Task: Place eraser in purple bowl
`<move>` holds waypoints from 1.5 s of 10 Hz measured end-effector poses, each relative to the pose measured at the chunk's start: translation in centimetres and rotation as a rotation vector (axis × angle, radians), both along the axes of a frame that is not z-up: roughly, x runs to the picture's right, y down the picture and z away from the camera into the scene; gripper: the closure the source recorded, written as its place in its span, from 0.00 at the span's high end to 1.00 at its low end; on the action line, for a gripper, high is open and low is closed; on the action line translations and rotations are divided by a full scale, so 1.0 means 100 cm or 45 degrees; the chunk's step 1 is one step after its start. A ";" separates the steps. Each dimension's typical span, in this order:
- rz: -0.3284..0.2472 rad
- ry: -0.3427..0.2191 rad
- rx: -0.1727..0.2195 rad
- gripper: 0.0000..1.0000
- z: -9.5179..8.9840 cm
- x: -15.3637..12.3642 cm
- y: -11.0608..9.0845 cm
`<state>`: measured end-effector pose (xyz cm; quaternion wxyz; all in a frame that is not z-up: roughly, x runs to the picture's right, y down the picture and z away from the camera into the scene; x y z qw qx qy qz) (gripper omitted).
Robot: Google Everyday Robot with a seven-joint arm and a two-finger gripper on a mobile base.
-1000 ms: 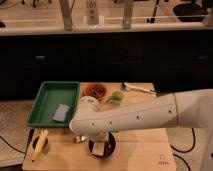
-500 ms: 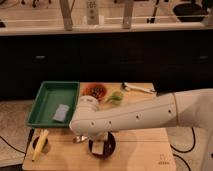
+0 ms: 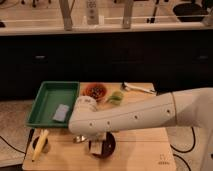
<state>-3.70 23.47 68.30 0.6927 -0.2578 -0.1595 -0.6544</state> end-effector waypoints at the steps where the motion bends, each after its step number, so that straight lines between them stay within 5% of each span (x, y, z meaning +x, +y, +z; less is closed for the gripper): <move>1: -0.001 -0.004 -0.001 0.00 0.000 0.002 -0.001; 15: -0.013 -0.051 -0.006 0.00 -0.005 -0.001 -0.003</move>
